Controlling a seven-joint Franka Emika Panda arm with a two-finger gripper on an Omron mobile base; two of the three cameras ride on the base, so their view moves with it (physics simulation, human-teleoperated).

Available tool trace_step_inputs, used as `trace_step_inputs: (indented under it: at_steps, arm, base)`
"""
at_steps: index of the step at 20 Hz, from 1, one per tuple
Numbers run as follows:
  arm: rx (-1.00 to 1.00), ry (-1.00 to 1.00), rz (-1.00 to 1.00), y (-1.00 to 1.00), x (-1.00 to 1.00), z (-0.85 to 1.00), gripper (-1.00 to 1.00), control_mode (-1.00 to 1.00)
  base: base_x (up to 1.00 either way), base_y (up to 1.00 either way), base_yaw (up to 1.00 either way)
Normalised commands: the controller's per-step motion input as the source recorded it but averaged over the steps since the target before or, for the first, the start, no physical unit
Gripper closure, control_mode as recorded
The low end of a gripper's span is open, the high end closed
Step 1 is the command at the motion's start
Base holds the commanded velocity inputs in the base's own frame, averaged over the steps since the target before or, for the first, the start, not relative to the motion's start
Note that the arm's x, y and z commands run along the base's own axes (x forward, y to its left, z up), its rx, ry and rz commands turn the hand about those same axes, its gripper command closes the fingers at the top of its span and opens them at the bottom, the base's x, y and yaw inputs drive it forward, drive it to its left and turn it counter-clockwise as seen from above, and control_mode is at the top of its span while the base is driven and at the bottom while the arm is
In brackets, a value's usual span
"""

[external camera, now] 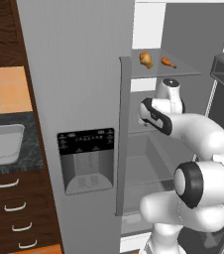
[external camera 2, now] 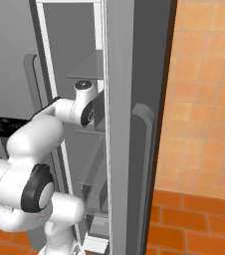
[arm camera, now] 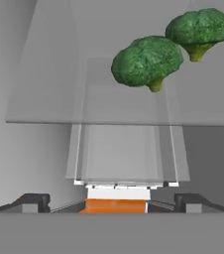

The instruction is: Place one broccoli and one chicken drumstick in each tupperware on the nearby counter, to pack two identical lunches.

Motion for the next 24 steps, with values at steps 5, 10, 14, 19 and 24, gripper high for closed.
trace_step_inputs:
  at_steps: [5,10,14,19,24]
  arm:
    - [-0.01,-0.13,0.00,0.00,0.02,-0.34,-1.00,-1.00]
    - [0.00,-0.23,0.00,-0.02,-0.01,0.02,-1.00,-1.00]
    - [0.04,-0.06,-0.09,-0.20,0.00,0.12,-1.00,-1.00]
    - [0.15,0.01,-0.11,-0.26,0.09,0.41,-1.00,-1.00]
    - [0.05,0.02,-0.06,-0.10,0.41,-0.05,-1.00,-1.00]
  base:
    - [0.00,0.00,0.00]
    - [0.00,0.00,0.00]
    - [0.00,0.00,0.00]
    - [0.00,0.00,0.00]
    - [0.00,0.00,0.00]
